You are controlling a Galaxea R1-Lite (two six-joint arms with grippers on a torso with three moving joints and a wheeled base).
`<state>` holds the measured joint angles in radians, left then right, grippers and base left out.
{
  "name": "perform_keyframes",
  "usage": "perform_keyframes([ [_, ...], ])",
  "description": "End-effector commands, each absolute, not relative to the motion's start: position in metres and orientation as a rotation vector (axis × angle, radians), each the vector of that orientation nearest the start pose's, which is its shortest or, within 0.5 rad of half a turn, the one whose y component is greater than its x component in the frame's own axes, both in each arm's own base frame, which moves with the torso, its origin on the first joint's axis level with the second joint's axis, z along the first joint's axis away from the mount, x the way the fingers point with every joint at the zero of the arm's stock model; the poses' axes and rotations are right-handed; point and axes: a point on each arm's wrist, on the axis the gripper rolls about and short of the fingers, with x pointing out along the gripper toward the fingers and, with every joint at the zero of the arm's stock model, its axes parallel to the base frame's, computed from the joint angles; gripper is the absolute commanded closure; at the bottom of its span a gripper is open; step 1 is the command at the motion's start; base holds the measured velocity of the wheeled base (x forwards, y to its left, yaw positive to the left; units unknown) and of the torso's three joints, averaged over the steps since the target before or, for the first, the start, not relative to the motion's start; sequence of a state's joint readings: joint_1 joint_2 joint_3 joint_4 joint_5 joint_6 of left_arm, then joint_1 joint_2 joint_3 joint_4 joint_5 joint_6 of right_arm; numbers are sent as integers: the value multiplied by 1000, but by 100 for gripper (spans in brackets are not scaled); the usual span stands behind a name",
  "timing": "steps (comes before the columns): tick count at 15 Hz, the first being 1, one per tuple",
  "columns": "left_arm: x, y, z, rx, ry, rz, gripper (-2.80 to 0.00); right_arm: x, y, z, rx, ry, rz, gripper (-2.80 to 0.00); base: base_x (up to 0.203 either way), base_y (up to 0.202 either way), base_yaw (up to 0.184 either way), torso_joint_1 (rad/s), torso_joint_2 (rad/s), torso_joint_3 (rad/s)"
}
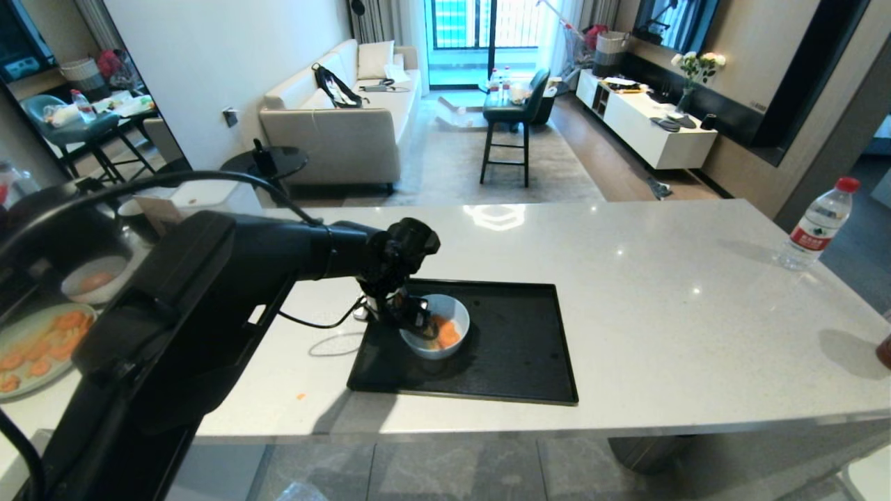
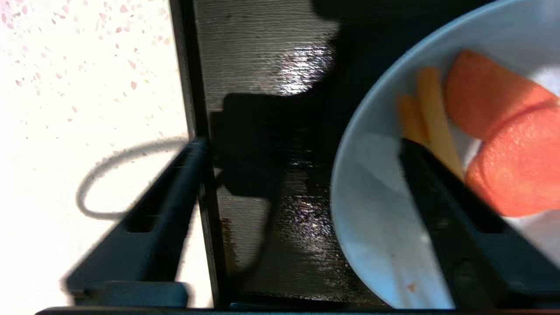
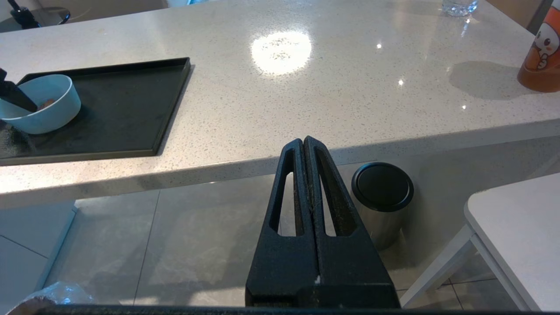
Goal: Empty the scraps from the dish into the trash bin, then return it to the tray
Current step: Pick up the bowl with leftover food
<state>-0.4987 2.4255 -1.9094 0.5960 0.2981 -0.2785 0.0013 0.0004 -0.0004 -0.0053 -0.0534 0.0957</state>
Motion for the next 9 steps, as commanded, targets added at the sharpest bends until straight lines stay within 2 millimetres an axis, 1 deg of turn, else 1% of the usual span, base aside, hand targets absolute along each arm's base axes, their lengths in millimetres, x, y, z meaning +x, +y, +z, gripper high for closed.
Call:
perform_keyframes([
  [1,405,-216,88,179,1031,-37,0,-23,-1,76,97,-9,-52,0,0,0,0,0,0,0],
  [6,400,-216,89,189,1042,-35,0,-23,-1,76,97,-9,-52,0,0,0,0,0,0,0],
  [9,394,-211,84,200,1073,-28,0,-23,-1,76,97,-9,-52,0,0,0,0,0,0,0],
])
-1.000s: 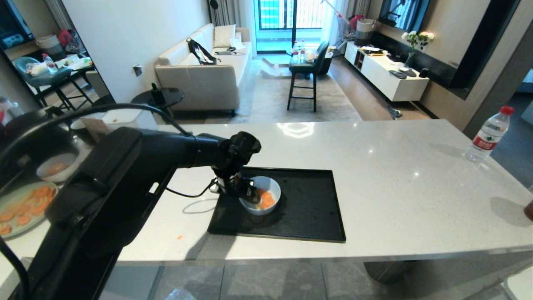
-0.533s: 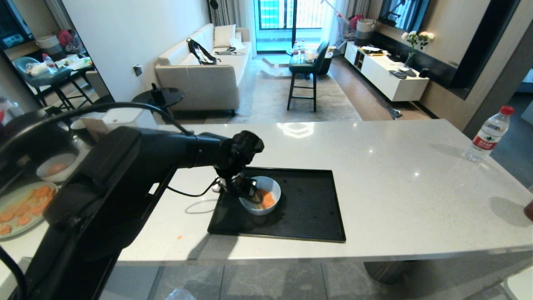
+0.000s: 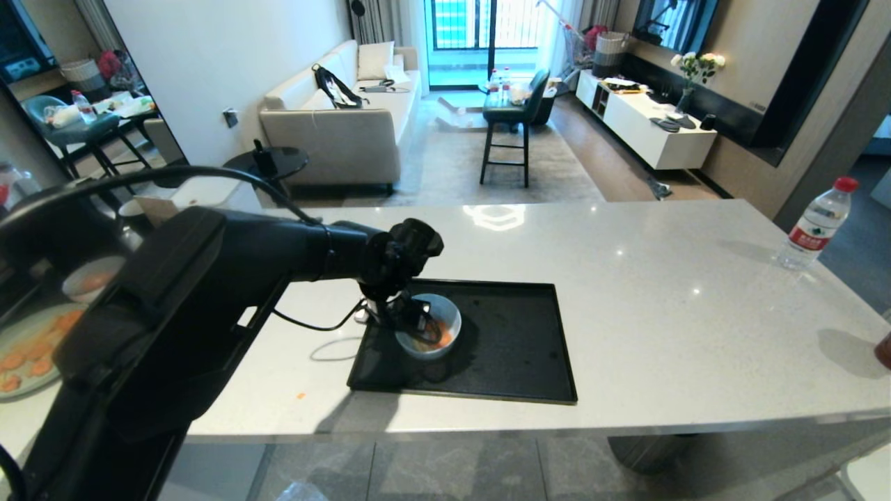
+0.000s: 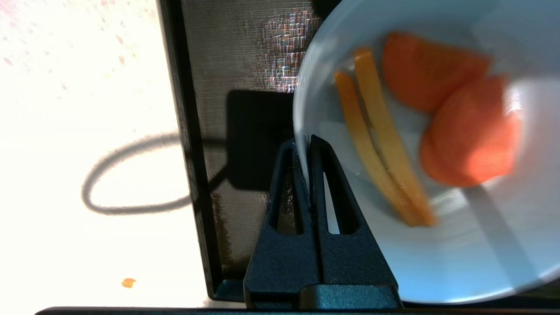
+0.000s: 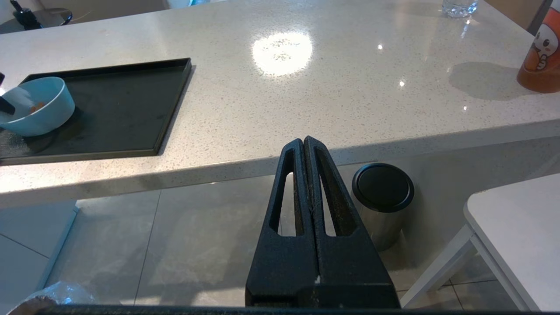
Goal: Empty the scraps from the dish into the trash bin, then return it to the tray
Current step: Pick up the bowl with leftover food
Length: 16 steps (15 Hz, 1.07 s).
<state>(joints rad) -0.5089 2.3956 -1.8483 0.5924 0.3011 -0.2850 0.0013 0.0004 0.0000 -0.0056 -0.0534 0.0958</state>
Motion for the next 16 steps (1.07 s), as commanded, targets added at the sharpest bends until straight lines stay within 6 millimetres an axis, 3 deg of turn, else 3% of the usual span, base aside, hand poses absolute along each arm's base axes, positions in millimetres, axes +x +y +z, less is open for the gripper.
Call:
perform_keyframes([
  [1,392,-211,82,197,1081,-23,0,-23,-1,76,96,-10,-52,0,0,0,0,0,0,0],
  [7,384,-216,82,202,1094,-31,0,-23,-1,76,95,-9,-52,0,0,0,0,0,0,0],
  [13,377,-213,109,129,1050,-15,0,-23,-1,76,95,-9,-52,0,0,0,0,0,0,0],
  [16,363,-210,125,73,1085,27,0,-23,-1,77,97,-10,-52,0,0,0,0,0,0,0],
])
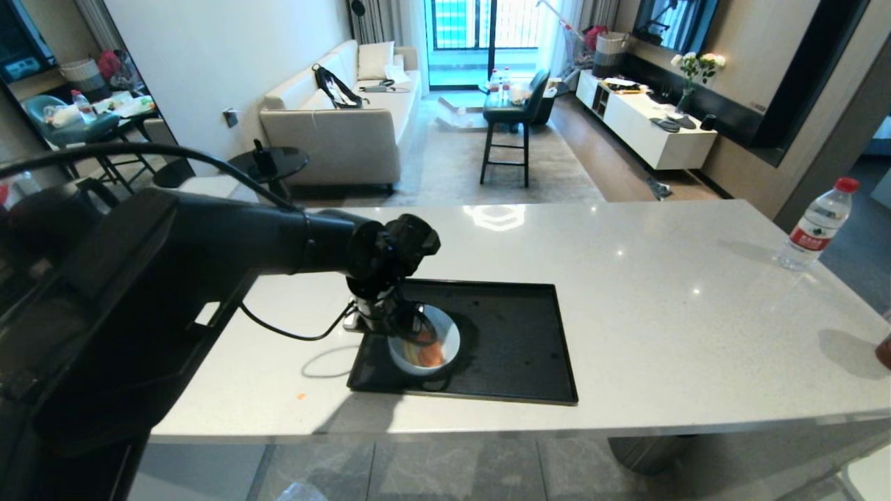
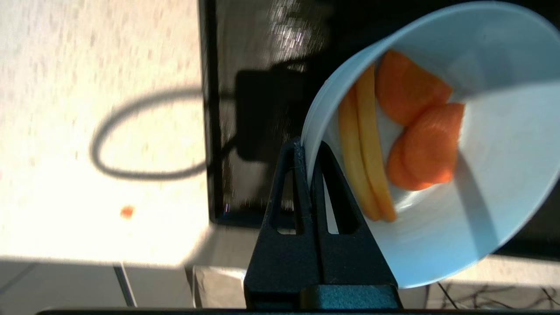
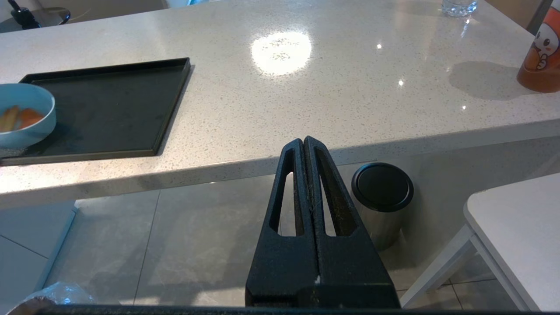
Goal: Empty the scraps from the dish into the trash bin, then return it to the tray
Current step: Pick up the bowl with leftover food
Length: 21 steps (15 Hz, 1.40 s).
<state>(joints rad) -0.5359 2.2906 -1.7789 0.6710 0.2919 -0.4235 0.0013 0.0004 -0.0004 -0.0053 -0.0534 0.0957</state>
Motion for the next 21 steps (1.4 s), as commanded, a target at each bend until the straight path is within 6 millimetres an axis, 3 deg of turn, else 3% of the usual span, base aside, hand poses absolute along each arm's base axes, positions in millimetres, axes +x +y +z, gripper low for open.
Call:
perform_keyframes([
  [1,359,-207,129,52,1102,51,0,-23,-1,76,95,-9,-52,0,0,0,0,0,0,0],
  [9,333,-190,164,-159,1180,158,0,-23,-1,76,97,-9,-52,0,0,0,0,0,0,0],
  [18,297,-146,228,-291,1150,158,0,-23,-1,76,96,-9,-52,0,0,0,0,0,0,0],
  [21,278,-126,240,-289,1136,162,0,-23,-1,76,97,-9,-52,0,0,0,0,0,0,0],
])
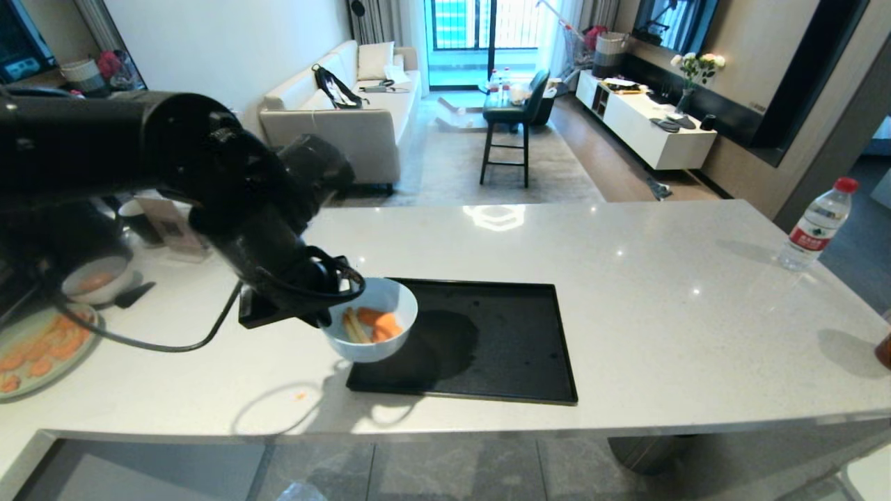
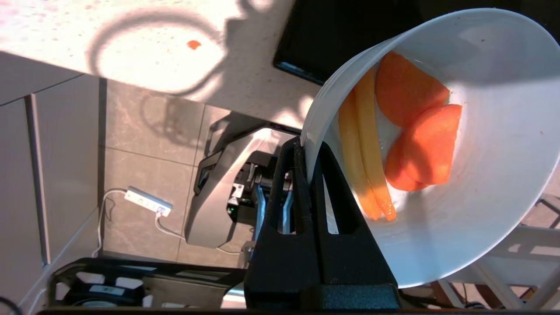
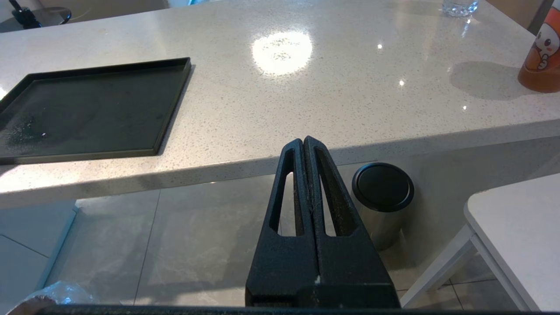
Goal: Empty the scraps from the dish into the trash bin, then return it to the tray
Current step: Pick up the bowl with leftover food, then move the bowl over the trash can
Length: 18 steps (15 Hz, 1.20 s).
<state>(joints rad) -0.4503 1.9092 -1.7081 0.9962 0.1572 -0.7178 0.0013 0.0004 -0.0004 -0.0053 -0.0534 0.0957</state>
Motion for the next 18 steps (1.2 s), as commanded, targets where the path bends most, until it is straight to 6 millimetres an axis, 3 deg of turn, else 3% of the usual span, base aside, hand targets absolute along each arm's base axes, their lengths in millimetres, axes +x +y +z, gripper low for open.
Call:
perform_keyframes([
  [1,271,-116,241,-280,1139,169,0,-23,-1,76,97,-10,-52,0,0,0,0,0,0,0],
  [7,221,-43,244,-300,1162,194,0,-23,-1,76,96,-10,-52,0,0,0,0,0,0,0],
  [11,187,-24,228,-240,1116,155,0,-23,-1,76,95,-9,-52,0,0,0,0,0,0,0],
  [18,146,-7,221,-323,1100,139,0,-23,-1,76,95,-9,-52,0,0,0,0,0,0,0],
])
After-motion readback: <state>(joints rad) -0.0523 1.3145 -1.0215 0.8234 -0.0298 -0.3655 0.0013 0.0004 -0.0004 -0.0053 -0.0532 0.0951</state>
